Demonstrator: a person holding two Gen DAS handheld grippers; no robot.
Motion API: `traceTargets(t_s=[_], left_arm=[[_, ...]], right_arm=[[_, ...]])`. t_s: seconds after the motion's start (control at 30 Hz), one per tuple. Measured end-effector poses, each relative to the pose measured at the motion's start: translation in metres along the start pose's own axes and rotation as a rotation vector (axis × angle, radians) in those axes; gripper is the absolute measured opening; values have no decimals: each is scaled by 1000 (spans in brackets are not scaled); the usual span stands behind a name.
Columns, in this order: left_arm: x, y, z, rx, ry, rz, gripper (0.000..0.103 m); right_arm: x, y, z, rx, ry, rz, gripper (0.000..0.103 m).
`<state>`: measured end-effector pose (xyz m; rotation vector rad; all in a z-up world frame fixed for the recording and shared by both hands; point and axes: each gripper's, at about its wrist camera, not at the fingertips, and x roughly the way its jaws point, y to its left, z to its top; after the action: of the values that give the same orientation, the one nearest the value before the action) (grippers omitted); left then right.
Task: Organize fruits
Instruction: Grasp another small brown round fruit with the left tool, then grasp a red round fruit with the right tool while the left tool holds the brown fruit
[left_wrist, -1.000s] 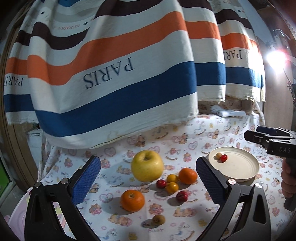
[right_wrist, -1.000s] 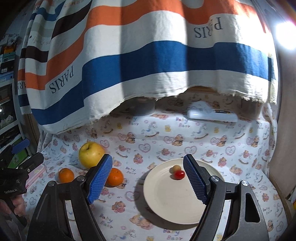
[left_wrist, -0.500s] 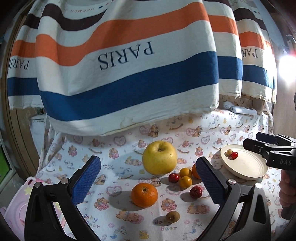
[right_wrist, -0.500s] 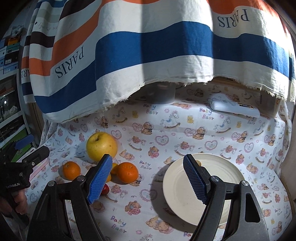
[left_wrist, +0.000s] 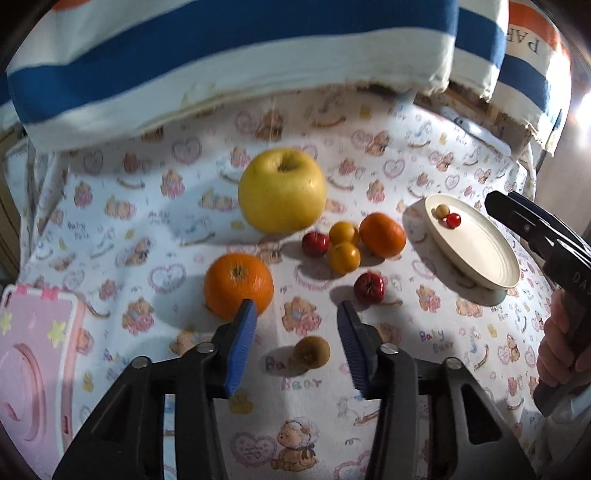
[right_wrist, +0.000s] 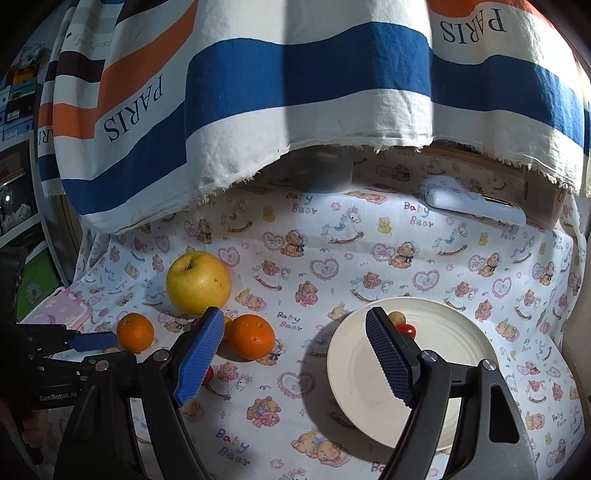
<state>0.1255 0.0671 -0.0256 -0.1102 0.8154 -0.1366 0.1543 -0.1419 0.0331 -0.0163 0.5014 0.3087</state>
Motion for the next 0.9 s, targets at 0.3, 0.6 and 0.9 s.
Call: traceTargets(t_s=[0.3,0.6,0.9], left_arm=[[16,-9,-7,28,85,-21,22],[21,-5,-9,9,104,-54,23],[-9,2,0,-4,-69,-27,23]], right_arm=[[8,-2,-4,3,20,-14,80],[9,-1,-4,0,20,-5,80],[15,10,-7,21,64,56,80]])
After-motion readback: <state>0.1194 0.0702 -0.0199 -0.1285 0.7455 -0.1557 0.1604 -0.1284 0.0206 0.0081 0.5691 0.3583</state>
